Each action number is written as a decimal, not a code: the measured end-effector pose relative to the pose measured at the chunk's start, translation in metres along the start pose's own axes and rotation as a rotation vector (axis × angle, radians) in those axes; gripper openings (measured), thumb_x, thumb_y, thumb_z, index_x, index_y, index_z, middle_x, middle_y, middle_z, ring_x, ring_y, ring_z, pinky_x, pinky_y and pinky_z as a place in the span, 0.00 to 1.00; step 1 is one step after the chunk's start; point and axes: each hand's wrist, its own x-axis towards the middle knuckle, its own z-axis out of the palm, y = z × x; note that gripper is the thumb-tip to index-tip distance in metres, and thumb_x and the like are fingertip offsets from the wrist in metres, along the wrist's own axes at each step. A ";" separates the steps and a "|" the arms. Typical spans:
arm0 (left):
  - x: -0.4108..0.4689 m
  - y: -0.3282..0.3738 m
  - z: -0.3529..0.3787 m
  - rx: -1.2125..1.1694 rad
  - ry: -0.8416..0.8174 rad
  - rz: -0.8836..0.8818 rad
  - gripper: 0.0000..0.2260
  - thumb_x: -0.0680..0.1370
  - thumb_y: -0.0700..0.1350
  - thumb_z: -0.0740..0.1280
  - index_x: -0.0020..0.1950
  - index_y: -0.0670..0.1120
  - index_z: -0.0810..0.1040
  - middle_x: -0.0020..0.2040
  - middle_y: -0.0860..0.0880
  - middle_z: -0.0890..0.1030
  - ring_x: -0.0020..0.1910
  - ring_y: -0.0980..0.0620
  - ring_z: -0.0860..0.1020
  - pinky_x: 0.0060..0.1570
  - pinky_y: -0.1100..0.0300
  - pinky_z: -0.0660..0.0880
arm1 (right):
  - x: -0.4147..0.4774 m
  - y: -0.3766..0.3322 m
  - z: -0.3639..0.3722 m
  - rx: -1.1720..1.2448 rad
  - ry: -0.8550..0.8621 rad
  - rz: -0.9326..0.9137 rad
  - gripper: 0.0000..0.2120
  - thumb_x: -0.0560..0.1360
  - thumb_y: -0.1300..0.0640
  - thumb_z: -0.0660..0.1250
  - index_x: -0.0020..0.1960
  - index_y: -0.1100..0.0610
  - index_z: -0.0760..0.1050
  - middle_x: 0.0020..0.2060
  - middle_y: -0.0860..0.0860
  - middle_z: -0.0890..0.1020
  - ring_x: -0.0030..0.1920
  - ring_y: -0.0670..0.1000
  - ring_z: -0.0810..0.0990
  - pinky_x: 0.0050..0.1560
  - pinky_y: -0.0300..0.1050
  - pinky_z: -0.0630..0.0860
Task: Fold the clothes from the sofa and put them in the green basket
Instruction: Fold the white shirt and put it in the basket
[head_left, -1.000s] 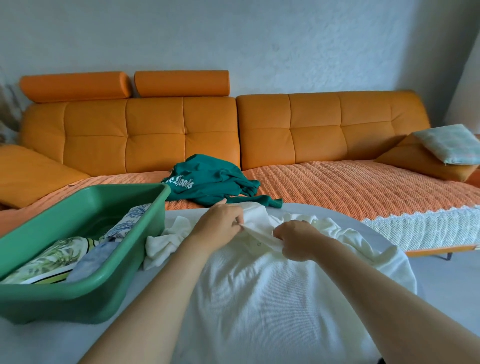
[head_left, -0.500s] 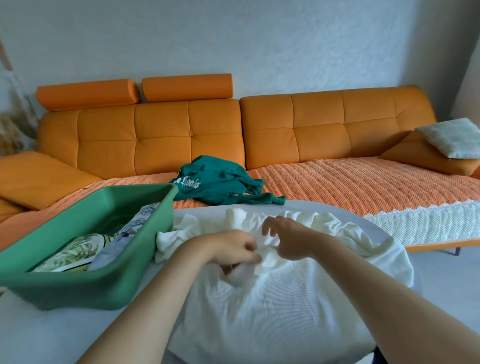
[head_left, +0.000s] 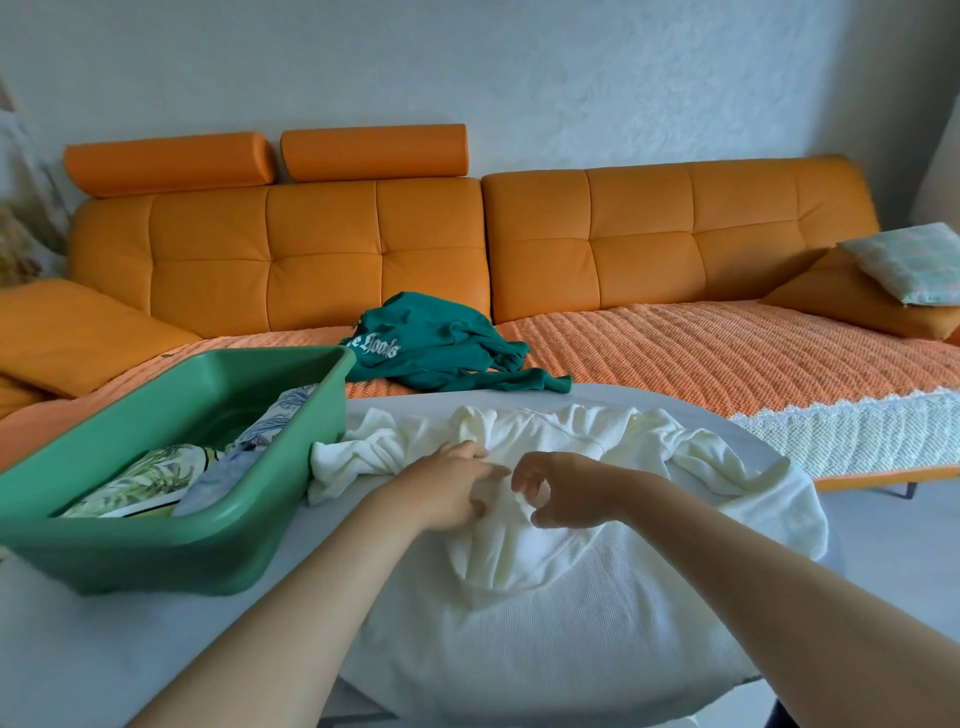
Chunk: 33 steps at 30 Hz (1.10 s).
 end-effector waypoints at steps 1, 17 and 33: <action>0.001 -0.003 -0.001 0.096 -0.006 -0.006 0.22 0.80 0.45 0.62 0.73 0.60 0.71 0.74 0.54 0.65 0.73 0.51 0.62 0.69 0.52 0.64 | 0.001 0.001 0.002 -0.009 0.002 0.005 0.20 0.73 0.55 0.73 0.63 0.48 0.75 0.53 0.44 0.79 0.52 0.45 0.77 0.53 0.38 0.73; 0.008 -0.012 -0.030 -0.476 0.873 -0.030 0.03 0.81 0.39 0.60 0.50 0.46 0.68 0.44 0.51 0.77 0.43 0.52 0.74 0.40 0.56 0.70 | 0.021 0.022 -0.033 0.163 0.811 0.052 0.11 0.78 0.59 0.65 0.60 0.54 0.76 0.43 0.49 0.79 0.41 0.53 0.77 0.33 0.39 0.68; 0.013 -0.001 -0.020 -0.525 0.302 0.033 0.27 0.72 0.32 0.56 0.48 0.64 0.78 0.52 0.60 0.79 0.51 0.62 0.75 0.44 0.73 0.71 | 0.015 0.008 -0.026 -0.076 -0.030 0.012 0.22 0.69 0.57 0.68 0.60 0.41 0.71 0.52 0.45 0.76 0.50 0.48 0.76 0.46 0.43 0.74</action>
